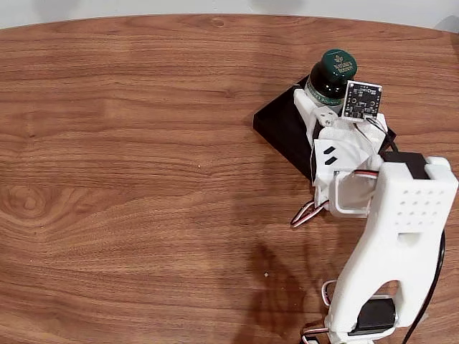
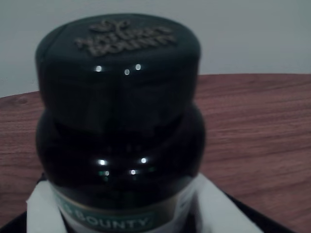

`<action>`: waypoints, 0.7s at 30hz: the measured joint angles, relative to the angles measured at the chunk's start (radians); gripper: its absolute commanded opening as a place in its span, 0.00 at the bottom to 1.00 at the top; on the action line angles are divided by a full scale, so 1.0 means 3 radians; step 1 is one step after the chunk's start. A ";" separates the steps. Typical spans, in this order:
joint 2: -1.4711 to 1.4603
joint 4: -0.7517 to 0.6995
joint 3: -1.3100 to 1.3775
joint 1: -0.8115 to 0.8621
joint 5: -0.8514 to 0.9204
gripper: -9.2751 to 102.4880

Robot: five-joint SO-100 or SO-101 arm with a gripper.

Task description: Pick up the pill bottle and place it in the black box.

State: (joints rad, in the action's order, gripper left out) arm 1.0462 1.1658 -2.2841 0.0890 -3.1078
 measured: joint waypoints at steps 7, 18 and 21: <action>-0.0251 0.0072 0.0245 0.0000 -0.0118 0.18; -0.0291 0.0072 0.0322 0.0000 -0.0133 0.24; -0.0291 0.0072 0.0322 0.0000 -0.0133 0.27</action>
State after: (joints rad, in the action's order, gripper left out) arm 0.9587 1.1873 -2.1875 0.0890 -3.1477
